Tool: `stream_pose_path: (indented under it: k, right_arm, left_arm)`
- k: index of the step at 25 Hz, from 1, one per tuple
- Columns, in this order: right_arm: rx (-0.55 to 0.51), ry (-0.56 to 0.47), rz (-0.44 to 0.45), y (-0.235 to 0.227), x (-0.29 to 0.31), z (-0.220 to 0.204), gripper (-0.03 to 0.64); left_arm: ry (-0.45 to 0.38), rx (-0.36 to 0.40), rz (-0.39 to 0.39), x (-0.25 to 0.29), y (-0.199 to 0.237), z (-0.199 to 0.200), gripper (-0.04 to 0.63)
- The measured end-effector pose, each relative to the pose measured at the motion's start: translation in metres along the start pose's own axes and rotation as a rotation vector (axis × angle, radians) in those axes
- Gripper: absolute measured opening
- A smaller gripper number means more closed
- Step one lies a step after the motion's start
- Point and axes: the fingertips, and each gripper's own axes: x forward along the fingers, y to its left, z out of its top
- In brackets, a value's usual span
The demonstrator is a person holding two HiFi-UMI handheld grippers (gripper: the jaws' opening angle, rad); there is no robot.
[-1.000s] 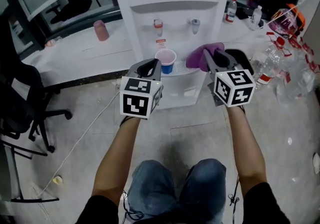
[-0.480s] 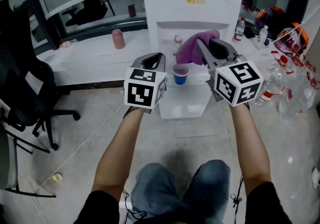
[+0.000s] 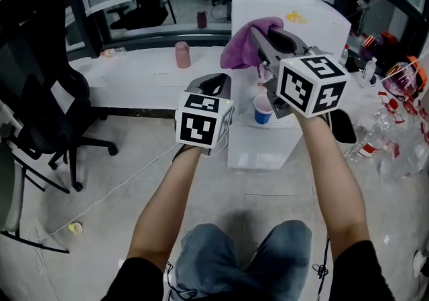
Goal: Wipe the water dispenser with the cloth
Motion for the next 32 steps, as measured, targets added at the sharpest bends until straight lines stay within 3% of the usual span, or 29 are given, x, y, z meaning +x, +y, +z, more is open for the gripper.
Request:
stream_pose_path:
  k: [6,15,32]
  right_arm:
    - [0.072,-0.012,-0.008,0.004,0.028,0.001,0.032]
    - [0.107,0.037,-0.024,0.008,0.045,-0.031,0.032]
    - [0.152,0.160,-0.019,0.032,0.035,-0.121,0.032]
  left_arm:
    - [-0.002,-0.009,0.034,-0.018,0.017,-0.002,0.026]
    - [0.004,-0.015,0.066,-0.028,0.033,-0.010,0.026]
    - [0.064,-0.046,0.060,-0.030,0.026,-0.064,0.026]
